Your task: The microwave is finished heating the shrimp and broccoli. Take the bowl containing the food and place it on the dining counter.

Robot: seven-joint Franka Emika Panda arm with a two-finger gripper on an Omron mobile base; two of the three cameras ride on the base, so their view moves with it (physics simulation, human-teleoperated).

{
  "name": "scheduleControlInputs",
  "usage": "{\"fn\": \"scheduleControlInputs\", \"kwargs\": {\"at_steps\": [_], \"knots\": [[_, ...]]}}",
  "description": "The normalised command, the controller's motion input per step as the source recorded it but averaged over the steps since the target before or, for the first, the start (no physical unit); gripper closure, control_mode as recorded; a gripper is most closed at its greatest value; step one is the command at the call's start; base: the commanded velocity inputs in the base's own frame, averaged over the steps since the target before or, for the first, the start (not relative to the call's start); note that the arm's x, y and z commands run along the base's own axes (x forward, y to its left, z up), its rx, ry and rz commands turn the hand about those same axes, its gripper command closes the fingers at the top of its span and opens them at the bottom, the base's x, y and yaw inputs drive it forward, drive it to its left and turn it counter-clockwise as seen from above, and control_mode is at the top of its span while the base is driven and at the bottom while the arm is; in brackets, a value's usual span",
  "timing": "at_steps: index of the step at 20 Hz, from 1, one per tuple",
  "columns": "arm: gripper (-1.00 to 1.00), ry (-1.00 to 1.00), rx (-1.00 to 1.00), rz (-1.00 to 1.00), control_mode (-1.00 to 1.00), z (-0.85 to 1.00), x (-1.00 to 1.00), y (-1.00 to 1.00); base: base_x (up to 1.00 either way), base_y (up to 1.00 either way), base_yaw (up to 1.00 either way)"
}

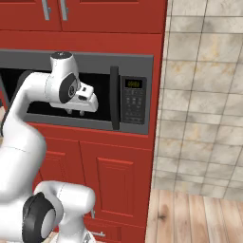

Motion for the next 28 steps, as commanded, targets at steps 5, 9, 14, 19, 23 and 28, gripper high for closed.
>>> {"fn": "scheduleControlInputs", "kwargs": {"at_steps": [5, 9, 14, 19, 23, 28], "knots": [[-1.00, -0.14, -0.01, 0.00, -1.00, -0.04, -0.73, 0.04, 0.00, 0.00, 0.00], [-1.00, -0.33, -0.09, 0.00, -1.00, -0.14, -1.00, 0.22, 0.00, 0.00, 0.00], [-1.00, -0.14, -0.04, 0.00, -1.00, -0.04, -0.32, 0.06, 0.00, 0.00, 0.00], [-1.00, 0.00, 0.00, 0.00, 1.00, 0.00, -0.07, -0.03, -0.22, -0.13, 0.00], [-1.00, 0.00, 0.00, 0.00, 1.00, 0.00, 0.00, 0.00, -0.54, -0.44, 0.00], [-1.00, 0.00, 0.00, 0.00, 1.00, 0.00, 0.00, 0.00, -0.51, -0.34, 0.00]]}}
